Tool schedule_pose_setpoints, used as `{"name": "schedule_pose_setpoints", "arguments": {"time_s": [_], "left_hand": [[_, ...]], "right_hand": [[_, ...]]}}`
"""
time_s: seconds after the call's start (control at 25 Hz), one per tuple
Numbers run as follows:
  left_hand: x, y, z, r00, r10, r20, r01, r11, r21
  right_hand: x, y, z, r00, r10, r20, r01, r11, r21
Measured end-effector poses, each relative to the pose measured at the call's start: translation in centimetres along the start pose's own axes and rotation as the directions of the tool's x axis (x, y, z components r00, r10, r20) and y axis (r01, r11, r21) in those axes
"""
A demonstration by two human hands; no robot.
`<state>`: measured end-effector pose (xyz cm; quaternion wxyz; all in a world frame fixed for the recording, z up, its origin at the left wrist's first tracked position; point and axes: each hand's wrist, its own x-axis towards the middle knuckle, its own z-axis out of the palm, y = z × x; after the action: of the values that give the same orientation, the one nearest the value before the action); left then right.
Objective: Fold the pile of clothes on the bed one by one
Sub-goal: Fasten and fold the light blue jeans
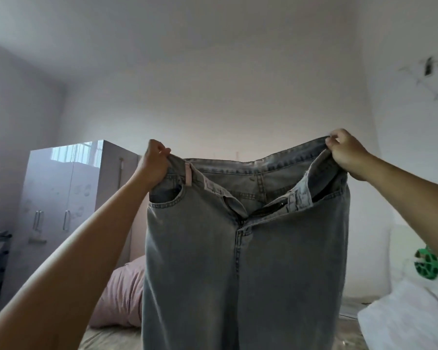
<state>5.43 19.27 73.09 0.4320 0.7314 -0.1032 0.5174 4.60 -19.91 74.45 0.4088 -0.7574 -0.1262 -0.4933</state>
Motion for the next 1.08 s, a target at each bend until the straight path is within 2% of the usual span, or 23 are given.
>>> {"name": "schedule_pose_setpoints", "arguments": {"time_s": [0.08, 0.16, 0.2, 0.24, 0.32, 0.4, 0.48, 0.56, 0.64, 0.76, 0.84, 0.88, 0.96, 1.0, 1.08], "left_hand": [[0.7, 0.9, -0.7, 0.998, 0.042, 0.046, -0.042, 0.999, 0.008], [0.0, 1.3, -2.0, 0.973, 0.086, 0.215, -0.092, 0.996, 0.020], [-0.8, 1.2, -2.6, 0.932, 0.059, 0.357, -0.059, 0.998, -0.010], [-1.6, 0.6, -3.1, 0.866, -0.013, 0.500, 0.033, 0.999, -0.032], [-4.1, -0.7, -3.7, 0.706, -0.156, 0.691, 0.187, 0.982, 0.030], [-6.6, -2.8, -3.1, 0.622, -0.217, 0.752, 0.302, 0.953, 0.025], [-9.4, -6.1, -1.3, 0.628, -0.226, 0.745, 0.456, 0.882, -0.117], [-13.7, -10.2, 1.4, 0.671, -0.292, 0.682, 0.545, 0.817, -0.186], [-19.4, -16.0, 5.2, 0.650, -0.414, 0.638, 0.539, 0.842, -0.002], [-28.9, -24.0, 9.9, 0.517, -0.604, 0.607, 0.452, 0.795, 0.406], [-34.8, -28.2, 12.2, 0.379, -0.685, 0.623, 0.195, 0.717, 0.669], [-37.6, -29.9, 13.1, 0.330, -0.706, 0.627, 0.083, 0.683, 0.725], [-41.9, -32.5, 14.3, 0.331, -0.689, 0.645, 0.020, 0.688, 0.725], [-43.5, -33.2, 14.7, 0.371, -0.672, 0.642, 0.027, 0.698, 0.715], [-46.0, -34.8, 15.6, 0.533, -0.603, 0.593, 0.046, 0.721, 0.692]], "right_hand": [[-0.1, -1.3, -1.0, 0.995, -0.026, 0.100, 0.005, 0.978, 0.208], [-1.2, -2.2, -2.6, 0.939, 0.015, 0.344, -0.159, 0.906, 0.393], [-1.8, -2.0, -3.5, 0.883, 0.033, 0.468, -0.244, 0.884, 0.398], [-2.6, -1.6, -4.1, 0.823, 0.045, 0.566, -0.297, 0.884, 0.362], [-4.5, 0.3, -4.7, 0.754, 0.078, 0.652, -0.332, 0.902, 0.275], [-6.5, 3.1, -4.1, 0.726, 0.140, 0.673, -0.354, 0.915, 0.191], [-8.7, 6.7, -2.8, 0.714, 0.215, 0.667, -0.420, 0.893, 0.162], [-11.8, 10.7, -0.7, 0.690, 0.274, 0.669, -0.469, 0.874, 0.125], [-16.7, 16.3, 2.8, 0.638, 0.401, 0.657, -0.555, 0.831, 0.032], [-26.0, 25.4, 8.3, 0.549, 0.566, 0.615, -0.584, 0.786, -0.201], [-33.0, 30.0, 11.3, 0.473, 0.636, 0.609, -0.531, 0.758, -0.379], [-36.1, 31.7, 12.4, 0.438, 0.663, 0.607, -0.505, 0.740, -0.444], [-40.8, 34.6, 14.0, 0.440, 0.682, 0.584, -0.444, 0.730, -0.519], [-42.4, 35.6, 14.6, 0.455, 0.686, 0.568, -0.424, 0.728, -0.539], [-44.5, 38.0, 15.8, 0.515, 0.679, 0.523, -0.361, 0.725, -0.587]]}}
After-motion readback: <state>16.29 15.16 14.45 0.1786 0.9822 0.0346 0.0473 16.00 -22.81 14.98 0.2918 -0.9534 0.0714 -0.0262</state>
